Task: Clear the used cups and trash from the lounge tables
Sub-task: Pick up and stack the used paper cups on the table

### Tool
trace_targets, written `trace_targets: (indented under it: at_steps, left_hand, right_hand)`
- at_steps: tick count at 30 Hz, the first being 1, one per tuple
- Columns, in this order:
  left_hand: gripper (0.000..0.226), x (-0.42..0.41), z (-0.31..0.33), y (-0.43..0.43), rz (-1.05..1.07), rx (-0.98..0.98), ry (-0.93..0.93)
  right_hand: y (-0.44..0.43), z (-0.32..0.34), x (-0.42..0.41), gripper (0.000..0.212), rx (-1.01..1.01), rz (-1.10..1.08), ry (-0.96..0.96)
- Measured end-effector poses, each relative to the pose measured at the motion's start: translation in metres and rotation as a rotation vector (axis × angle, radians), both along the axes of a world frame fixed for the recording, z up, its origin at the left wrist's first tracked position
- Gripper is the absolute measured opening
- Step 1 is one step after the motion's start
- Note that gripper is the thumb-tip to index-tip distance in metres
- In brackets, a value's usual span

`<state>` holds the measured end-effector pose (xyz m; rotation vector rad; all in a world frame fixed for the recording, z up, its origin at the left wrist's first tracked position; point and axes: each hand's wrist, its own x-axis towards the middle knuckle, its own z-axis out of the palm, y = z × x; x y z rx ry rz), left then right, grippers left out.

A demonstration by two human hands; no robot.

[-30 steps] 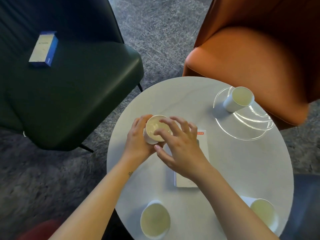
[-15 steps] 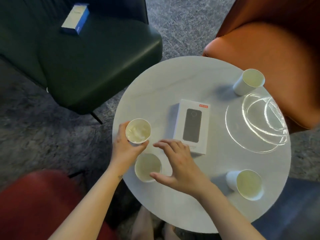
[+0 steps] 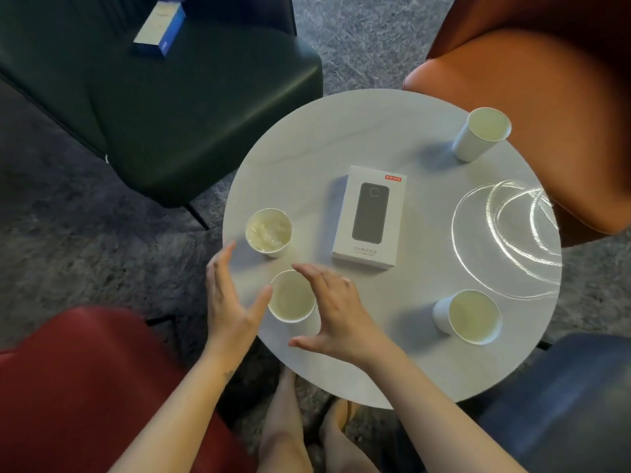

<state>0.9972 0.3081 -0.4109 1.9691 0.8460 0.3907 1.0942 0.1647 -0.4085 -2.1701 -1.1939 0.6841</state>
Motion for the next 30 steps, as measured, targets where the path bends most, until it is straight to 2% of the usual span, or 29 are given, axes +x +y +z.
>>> trace_targets:
  at_steps: [3, 6, 11, 16, 21, 24, 27, 30]
  left_hand:
    - [0.063, -0.009, 0.002, -0.02, -0.176, 0.123, 0.026]
    - [0.076, -0.008, -0.006, -0.033, -0.309, 0.18, 0.143]
    - [0.081, 0.008, -0.016, -0.045, -0.282, 0.199, 0.203]
    - [0.077, 0.046, -0.002, -0.067, -0.353, 0.26, 0.123]
    - [0.076, 0.084, 0.016, -0.096, -0.458, 0.24, 0.046]
    - [0.076, 0.096, 0.021, -0.113, -0.513, 0.204, 0.015]
    - [0.076, 0.103, 0.026, -0.129, -0.55, 0.176, -0.051]
    - [0.075, 0.108, 0.035, -0.144, -0.611, 0.202, -0.146]
  right_hand:
    - [-0.003, -0.004, 0.001, 0.102, 0.026, -0.05, 0.004]
    - [-0.021, -0.004, 0.009, 0.099, 0.045, -0.126, -0.025]
    - [-0.062, 0.009, 0.023, 0.101, 0.049, -0.225, -0.079]
    - [-0.099, 0.025, 0.04, 0.09, 0.058, -0.402, -0.174]
    - [-0.142, 0.02, 0.047, 0.08, -0.07, -0.505, -0.285]
    - [-0.162, 0.006, 0.044, 0.084, -0.107, -0.614, -0.223]
    - [-0.169, -0.009, 0.04, 0.085, -0.034, -0.734, -0.105]
    - [-0.166, -0.017, 0.039, 0.083, 0.045, -0.794, -0.083]
